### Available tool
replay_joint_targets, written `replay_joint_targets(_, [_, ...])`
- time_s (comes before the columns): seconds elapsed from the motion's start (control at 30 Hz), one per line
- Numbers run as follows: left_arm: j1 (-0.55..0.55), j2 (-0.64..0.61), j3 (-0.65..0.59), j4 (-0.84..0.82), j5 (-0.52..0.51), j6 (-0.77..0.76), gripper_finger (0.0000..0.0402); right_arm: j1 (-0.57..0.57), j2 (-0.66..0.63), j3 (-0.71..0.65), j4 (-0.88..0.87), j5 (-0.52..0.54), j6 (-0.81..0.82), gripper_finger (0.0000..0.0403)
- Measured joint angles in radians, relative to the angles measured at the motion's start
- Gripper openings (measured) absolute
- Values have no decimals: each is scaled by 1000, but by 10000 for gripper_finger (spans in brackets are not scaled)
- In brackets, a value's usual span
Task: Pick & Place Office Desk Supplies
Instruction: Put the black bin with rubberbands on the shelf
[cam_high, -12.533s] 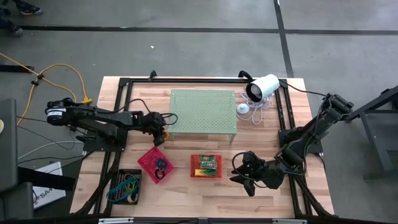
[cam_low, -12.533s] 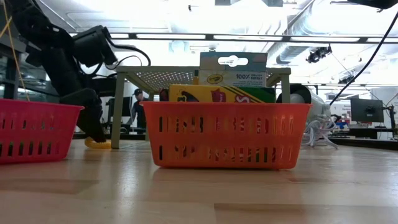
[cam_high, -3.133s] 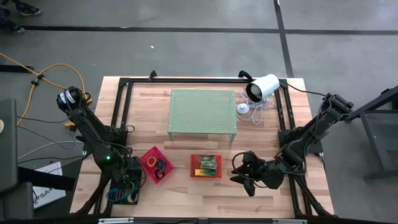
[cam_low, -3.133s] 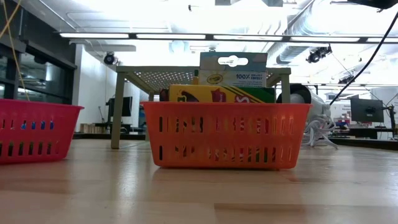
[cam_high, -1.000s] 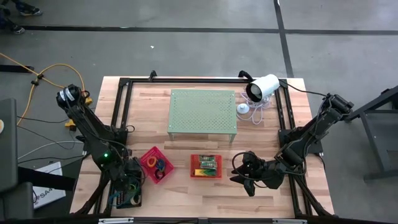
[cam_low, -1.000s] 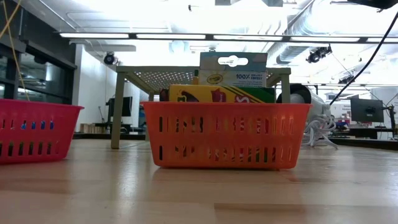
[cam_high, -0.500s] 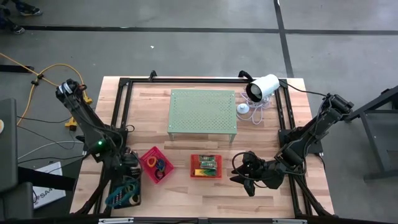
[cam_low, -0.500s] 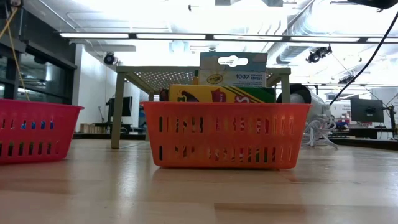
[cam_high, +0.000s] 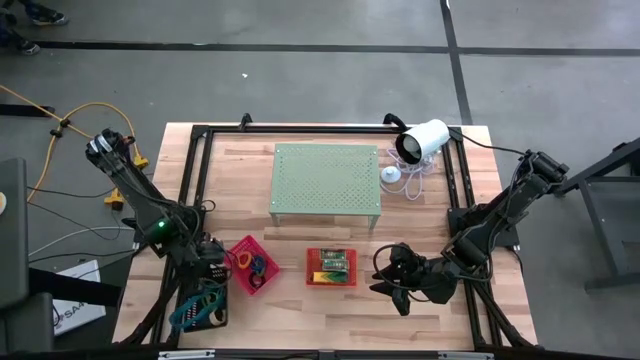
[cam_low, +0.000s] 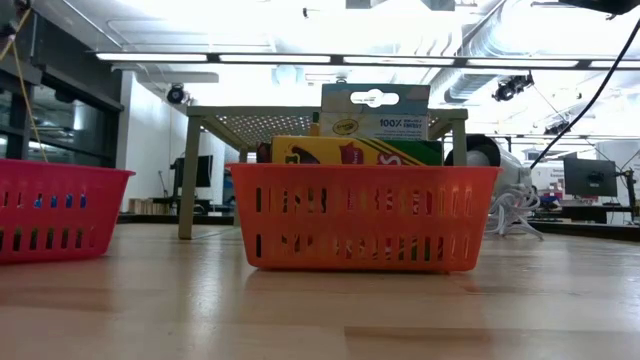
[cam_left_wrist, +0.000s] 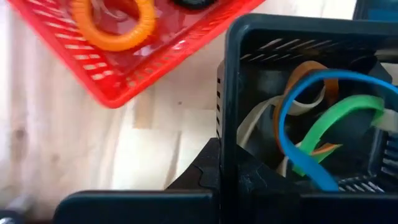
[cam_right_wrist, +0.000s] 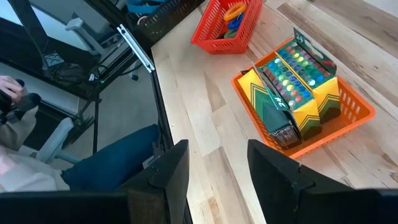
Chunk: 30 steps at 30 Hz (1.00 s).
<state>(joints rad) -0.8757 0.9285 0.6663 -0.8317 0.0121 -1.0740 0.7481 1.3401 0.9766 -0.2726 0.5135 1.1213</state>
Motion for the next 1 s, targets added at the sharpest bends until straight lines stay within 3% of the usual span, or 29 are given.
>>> replay_joint_targets(0.23, [94, 3, 113, -148, -3, 87, 0, 0, 0, 0, 0, 0, 0, 150])
replay_joint_targets(0.67, [388, 11, 308, -333, 59, 334, 0, 0, 0, 0, 0, 0, 0, 150])
replay_joint_targets(1.0, [476, 40, 520, -539, 105, 420, 0, 0, 0, 0, 0, 0, 0, 150])
